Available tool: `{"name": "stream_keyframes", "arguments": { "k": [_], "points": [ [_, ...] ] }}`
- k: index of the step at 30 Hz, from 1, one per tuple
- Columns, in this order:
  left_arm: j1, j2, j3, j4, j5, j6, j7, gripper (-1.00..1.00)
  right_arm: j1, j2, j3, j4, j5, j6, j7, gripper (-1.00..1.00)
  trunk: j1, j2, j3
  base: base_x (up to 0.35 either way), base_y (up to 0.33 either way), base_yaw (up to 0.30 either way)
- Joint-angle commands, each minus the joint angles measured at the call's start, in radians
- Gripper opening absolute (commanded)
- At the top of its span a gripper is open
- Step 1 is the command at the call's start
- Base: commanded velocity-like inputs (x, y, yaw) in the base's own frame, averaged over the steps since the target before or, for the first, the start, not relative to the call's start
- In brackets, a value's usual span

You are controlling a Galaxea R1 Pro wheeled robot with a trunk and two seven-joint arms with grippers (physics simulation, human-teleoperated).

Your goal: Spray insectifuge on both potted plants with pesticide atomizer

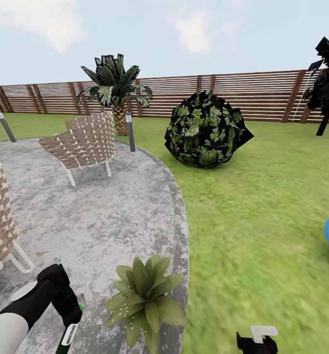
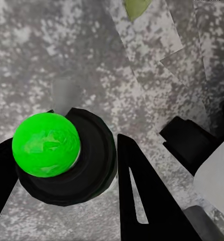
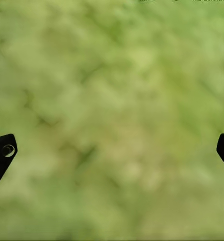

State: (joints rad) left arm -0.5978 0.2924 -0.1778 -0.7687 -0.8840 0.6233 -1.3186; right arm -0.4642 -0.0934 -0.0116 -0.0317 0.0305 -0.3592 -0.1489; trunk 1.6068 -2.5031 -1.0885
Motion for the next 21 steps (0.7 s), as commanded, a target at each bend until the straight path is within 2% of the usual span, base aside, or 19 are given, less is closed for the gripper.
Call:
{"name": "stream_keyframes", "arguments": {
  "k": [1, 8, 13, 16, 18, 21],
  "points": [
    [0.0, 0.001, -0.003, -0.001, -0.003, 0.011, -0.005, -1.0, -0.001, 0.001, -0.001, 0.001, 0.003, -0.003, -0.003, 1.0, 0.0, 0.0, -0.001, 0.12, 0.135, -0.019],
    [0.001, 0.001, -0.005, 0.0, -0.002, 0.009, -0.005, -1.0, -0.001, 0.003, -0.002, 0.001, 0.002, -0.004, -0.003, 1.0, 0.0, 0.0, -0.001, 0.054, 0.069, -0.006],
    [0.003, -0.004, -0.001, -0.001, -0.001, 0.007, -0.006, -1.0, -0.001, 0.002, -0.002, 0.001, 0.002, -0.003, -0.003, 1.0, 0.0, 0.0, -0.001, 0.001, 0.001, -0.203],
    [-0.008, -0.011, -0.003, -0.012, 0.001, 0.01, -0.017, -1.0, -0.001, 0.0, -0.002, 0.001, 0.002, -0.003, -0.003, 1.0, 0.0, 0.0, -0.001, 0.0, 0.0, -0.064],
    [-0.016, -0.025, -0.014, -0.016, -0.001, 0.011, -0.056, -1.0, -0.001, -0.003, -0.002, 0.002, 0.003, -0.004, -0.003, 1.0, 0.0, 0.0, -0.001, 0.0, 0.0, -0.012],
    [-0.061, -0.028, -0.056, -0.016, -0.004, 0.012, -0.12, -1.0, -0.001, -0.006, -0.001, 0.002, 0.005, -0.004, -0.003, 1.0, 0.0, 0.0, -0.001, 0.0, 0.0, -0.002]
  ]
}}
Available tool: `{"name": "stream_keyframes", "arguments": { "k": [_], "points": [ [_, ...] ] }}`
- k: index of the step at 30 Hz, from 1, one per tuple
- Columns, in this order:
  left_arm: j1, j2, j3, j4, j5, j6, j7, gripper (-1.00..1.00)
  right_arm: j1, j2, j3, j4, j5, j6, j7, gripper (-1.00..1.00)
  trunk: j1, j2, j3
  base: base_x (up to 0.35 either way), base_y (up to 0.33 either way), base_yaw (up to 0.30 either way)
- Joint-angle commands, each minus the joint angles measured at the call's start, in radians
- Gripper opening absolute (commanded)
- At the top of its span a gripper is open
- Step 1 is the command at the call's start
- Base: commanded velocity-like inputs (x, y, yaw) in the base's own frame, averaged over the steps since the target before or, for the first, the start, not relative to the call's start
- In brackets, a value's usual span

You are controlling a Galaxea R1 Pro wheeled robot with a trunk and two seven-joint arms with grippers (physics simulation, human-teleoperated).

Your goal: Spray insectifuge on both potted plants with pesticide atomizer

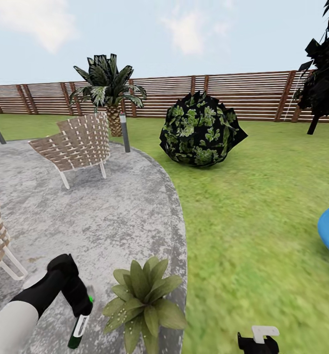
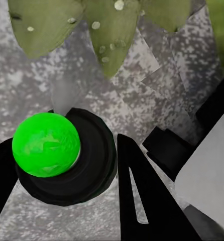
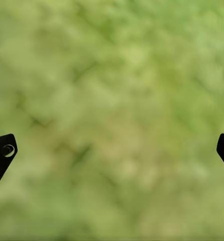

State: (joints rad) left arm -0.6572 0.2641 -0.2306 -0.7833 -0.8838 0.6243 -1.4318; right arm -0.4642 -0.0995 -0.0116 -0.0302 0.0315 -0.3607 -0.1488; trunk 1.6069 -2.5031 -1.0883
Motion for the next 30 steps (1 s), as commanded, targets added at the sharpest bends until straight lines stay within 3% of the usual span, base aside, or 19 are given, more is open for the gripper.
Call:
{"name": "stream_keyframes", "arguments": {
  "k": [1, 6, 9, 13, 21, 30],
  "points": [
    [-0.015, 0.001, -0.011, -0.001, -0.004, 0.011, -0.018, -1.0, -0.001, 0.0, -0.001, 0.001, 0.004, -0.003, -0.003, 1.0, 0.0, 0.0, -0.001, 0.0, 0.0, 0.0],
    [-0.037, 0.008, -0.026, 0.001, -0.006, 0.012, -0.039, -1.0, -0.001, 0.001, -0.001, 0.0, 0.004, -0.003, -0.003, 1.0, 0.0, 0.0, -0.001, -0.065, -0.029, 0.0],
    [-0.044, -0.002, -0.026, 0.001, -0.004, 0.022, -0.042, -1.0, -0.001, 0.003, -0.001, 0.0, 0.003, -0.003, -0.003, 1.0, 0.0, 0.0, -0.001, -0.21, -0.152, 0.174],
    [-0.047, -0.004, -0.025, 0.001, -0.003, 0.026, -0.042, -1.0, -0.001, 0.003, -0.001, 0.0, 0.003, -0.003, -0.003, 1.0, 0.0, 0.0, -0.001, -0.036, -0.244, 0.223],
    [-0.048, -0.006, -0.023, 0.001, -0.003, 0.027, -0.042, -1.0, -0.001, 0.003, -0.001, 0.0, 0.003, -0.003, -0.003, 1.0, 0.0, 0.0, -0.001, -0.013, -0.271, 0.019],
    [-0.047, -0.004, -0.02, 0.005, -0.003, 0.028, -0.041, -1.0, -0.001, 0.003, -0.001, 0.0, 0.003, -0.003, -0.003, 1.0, 0.0, 0.0, -0.001, -0.23, -0.212, 0.141]
  ]
}}
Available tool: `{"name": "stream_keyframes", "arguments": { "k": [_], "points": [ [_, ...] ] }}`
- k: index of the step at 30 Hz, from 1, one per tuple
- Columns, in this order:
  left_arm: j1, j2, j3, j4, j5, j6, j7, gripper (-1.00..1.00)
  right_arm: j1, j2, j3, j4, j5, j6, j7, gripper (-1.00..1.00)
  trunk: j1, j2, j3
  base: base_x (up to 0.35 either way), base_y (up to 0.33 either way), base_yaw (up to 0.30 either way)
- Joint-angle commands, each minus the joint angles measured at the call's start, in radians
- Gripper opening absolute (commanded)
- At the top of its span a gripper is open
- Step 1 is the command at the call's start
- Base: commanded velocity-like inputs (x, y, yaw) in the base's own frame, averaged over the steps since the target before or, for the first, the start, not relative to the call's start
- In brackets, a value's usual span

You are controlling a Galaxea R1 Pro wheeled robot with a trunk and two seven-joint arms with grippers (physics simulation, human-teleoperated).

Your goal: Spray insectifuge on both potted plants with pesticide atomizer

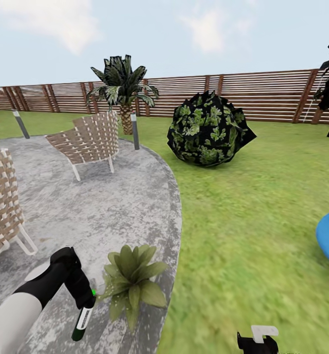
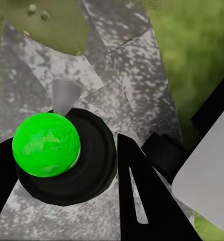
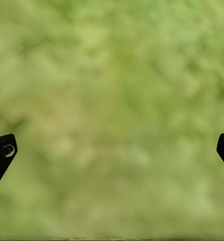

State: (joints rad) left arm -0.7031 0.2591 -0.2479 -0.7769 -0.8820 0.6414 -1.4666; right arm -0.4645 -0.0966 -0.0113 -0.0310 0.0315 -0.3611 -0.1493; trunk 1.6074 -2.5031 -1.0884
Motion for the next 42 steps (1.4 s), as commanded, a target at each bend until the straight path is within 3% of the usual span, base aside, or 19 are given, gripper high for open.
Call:
{"name": "stream_keyframes", "arguments": {
  "k": [1, 11, 14, 16, 17, 20, 27, 35, 42],
  "points": [
    [0.0, 0.001, -0.002, 0.0, -0.005, 0.011, -0.006, -1.0, 0.0, 0.0, -0.001, 0.0, 0.004, -0.002, -0.003, 1.0, -0.001, 0.0, -0.001, -0.207, -0.215, 0.271],
    [0.015, 0.009, 0.001, 0.012, -0.004, 0.011, 0.009, -1.0, 0.0, 0.0, -0.001, 0.001, 0.004, -0.002, -0.003, 1.0, -0.001, 0.0, -0.001, 0.023, -0.238, 0.274],
    [0.043, 0.012, 0.007, 0.013, -0.001, 0.034, 0.061, -1.0, 0.0, 0.0, -0.001, 0.001, 0.004, -0.002, -0.003, 1.0, -0.001, 0.0, -0.001, 0.004, -0.024, 0.074],
    [0.067, 0.011, 0.037, 0.013, 0.003, 0.038, 0.105, -1.0, 0.0, 0.0, -0.001, 0.002, 0.004, -0.002, -0.003, 1.0, -0.001, 0.0, -0.001, 0.001, -0.004, 0.014],
    [0.077, 0.009, 0.079, 0.013, 0.005, 0.039, 0.137, -1.0, 0.0, 0.0, -0.001, 0.002, 0.003, -0.002, -0.003, 1.0, -0.001, 0.0, -0.001, 0.0, -0.001, 0.123],
    [0.081, 0.005, 0.106, 0.012, 0.006, 0.04, 0.151, -1.0, 0.0, 0.001, -0.001, 0.001, 0.003, -0.002, -0.003, 1.0, -0.001, 0.0, -0.001, 0.0, 0.0, 0.225],
    [0.082, -0.01, 0.113, 0.011, 0.005, 0.04, 0.156, -1.0, 0.0, -0.004, -0.001, 0.002, 0.004, -0.002, -0.003, 1.0, -0.001, 0.0, -0.001, -0.016, -0.212, 0.115],
    [0.082, -0.011, 0.12, 0.011, 0.003, 0.041, 0.185, -1.0, 0.0, -0.001, 0.0, 0.002, 0.004, -0.002, -0.003, 1.0, -0.001, 0.0, -0.001, -0.063, -0.256, 0.005],
    [0.082, -0.011, 0.125, 0.011, 0.004, 0.041, 0.187, -1.0, 0.0, 0.001, 0.001, 0.001, 0.004, -0.002, -0.003, 1.0, -0.001, 0.0, -0.001, 0.156, -0.255, 0.239]
  ]
}}
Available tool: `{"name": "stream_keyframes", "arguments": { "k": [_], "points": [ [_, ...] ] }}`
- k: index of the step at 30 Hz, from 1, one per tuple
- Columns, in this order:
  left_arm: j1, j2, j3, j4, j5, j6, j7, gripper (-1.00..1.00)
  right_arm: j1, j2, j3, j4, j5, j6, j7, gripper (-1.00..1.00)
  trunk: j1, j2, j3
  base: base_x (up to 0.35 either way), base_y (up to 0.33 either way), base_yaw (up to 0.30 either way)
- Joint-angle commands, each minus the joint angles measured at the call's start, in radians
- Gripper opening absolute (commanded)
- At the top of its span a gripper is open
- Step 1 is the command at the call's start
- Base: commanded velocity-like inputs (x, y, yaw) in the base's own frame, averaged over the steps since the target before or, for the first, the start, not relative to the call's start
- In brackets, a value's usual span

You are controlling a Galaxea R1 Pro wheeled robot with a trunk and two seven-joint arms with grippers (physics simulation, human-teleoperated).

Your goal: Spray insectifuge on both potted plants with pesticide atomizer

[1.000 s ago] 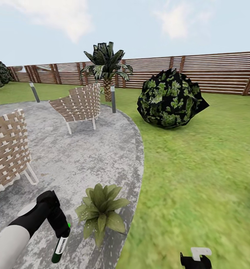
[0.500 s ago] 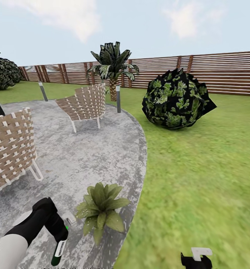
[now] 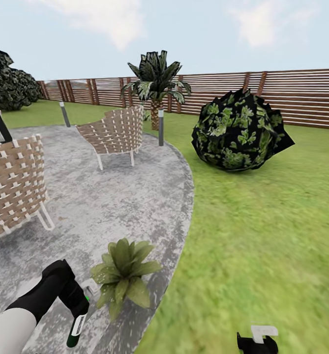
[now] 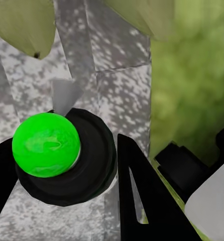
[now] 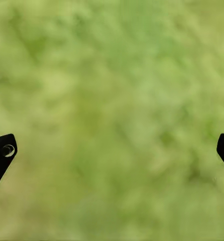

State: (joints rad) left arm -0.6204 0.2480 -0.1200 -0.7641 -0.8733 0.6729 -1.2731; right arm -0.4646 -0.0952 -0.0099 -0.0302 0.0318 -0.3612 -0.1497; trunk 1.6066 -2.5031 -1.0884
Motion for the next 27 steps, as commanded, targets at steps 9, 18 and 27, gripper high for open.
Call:
{"name": "stream_keyframes", "arguments": {
  "k": [9, 18, 27],
  "points": [
    [-0.001, 0.001, -0.002, -0.003, -0.004, 0.01, -0.006, -1.0, 0.0, 0.0, -0.001, 0.001, 0.003, -0.002, -0.002, 1.0, 0.0, 0.0, -0.001, -0.038, -0.237, 0.278],
    [-0.001, 0.001, 0.076, -0.002, -0.011, 0.011, 0.021, -1.0, 0.0, 0.0, -0.001, 0.001, 0.003, -0.001, -0.002, 1.0, 0.0, 0.0, -0.001, -0.165, -0.105, 0.202],
    [0.003, -0.034, 0.08, 0.147, 0.046, 0.008, 0.191, -1.0, 0.0, 0.0, -0.001, 0.001, 0.003, -0.001, -0.002, 1.0, 0.0, 0.0, -0.001, -0.001, -0.001, 0.143]
  ]
}}
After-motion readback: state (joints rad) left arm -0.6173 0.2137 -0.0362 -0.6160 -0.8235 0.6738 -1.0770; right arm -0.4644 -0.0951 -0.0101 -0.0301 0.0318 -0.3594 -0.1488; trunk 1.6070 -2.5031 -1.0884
